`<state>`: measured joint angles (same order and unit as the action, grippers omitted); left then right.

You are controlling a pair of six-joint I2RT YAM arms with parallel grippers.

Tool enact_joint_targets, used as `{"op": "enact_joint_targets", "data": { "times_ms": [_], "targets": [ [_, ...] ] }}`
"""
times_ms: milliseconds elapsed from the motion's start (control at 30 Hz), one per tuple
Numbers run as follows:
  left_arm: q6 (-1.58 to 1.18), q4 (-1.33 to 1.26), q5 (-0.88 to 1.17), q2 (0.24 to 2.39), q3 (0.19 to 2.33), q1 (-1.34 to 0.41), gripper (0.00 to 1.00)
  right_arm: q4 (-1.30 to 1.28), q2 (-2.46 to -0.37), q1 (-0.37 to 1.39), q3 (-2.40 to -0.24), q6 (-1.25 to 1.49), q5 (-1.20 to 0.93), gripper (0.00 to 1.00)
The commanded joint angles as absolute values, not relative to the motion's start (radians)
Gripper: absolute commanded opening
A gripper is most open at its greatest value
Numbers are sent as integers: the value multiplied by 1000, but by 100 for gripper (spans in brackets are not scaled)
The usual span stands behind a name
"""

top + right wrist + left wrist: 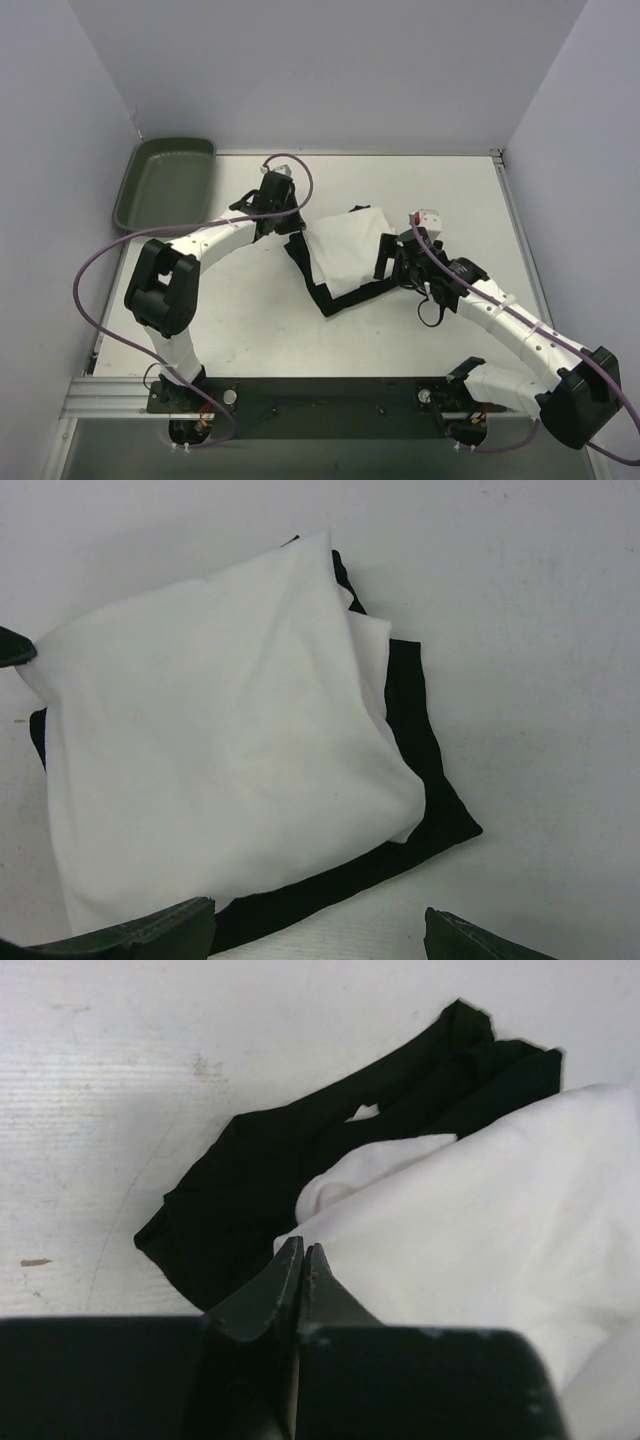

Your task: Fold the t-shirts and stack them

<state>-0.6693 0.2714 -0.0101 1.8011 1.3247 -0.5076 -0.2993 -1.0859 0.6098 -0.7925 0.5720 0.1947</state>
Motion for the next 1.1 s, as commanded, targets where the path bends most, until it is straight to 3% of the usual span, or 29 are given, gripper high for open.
{"op": "enact_joint_targets", "data": {
  "times_ms": [0, 67, 100, 367, 500, 633, 900, 1067],
  "targets": [
    [-687, 218, -57, 1809, 1275, -506, 54, -304, -1115, 612, -842, 552, 225, 84],
    [-696, 218, -74, 1795, 1258, -506, 81, -296, -1156, 607, -871, 532, 227, 84],
    [-707, 216, -72, 1769, 1243, -509, 87, -293, -1175, 603, -891, 529, 224, 85],
    [-718, 225, -12, 1554, 1259, -620, 90, -128, -1232, 522, -936, 537, 89, 88],
    [-762, 184, 44, 1450, 1214, -698, 90, -9, -1284, 416, -911, 589, -87, 90],
    [-854, -33, 139, 1388, 1096, -761, 90, 173, -1371, 344, -913, 653, -326, 95],
    [-916, -408, 282, 1476, 916, -795, 90, 414, -1592, 261, -948, 755, -616, 100],
    [-902, -482, 321, 1540, 916, -795, 90, 486, -1652, 238, -1002, 808, -696, 100]
  ]
}}
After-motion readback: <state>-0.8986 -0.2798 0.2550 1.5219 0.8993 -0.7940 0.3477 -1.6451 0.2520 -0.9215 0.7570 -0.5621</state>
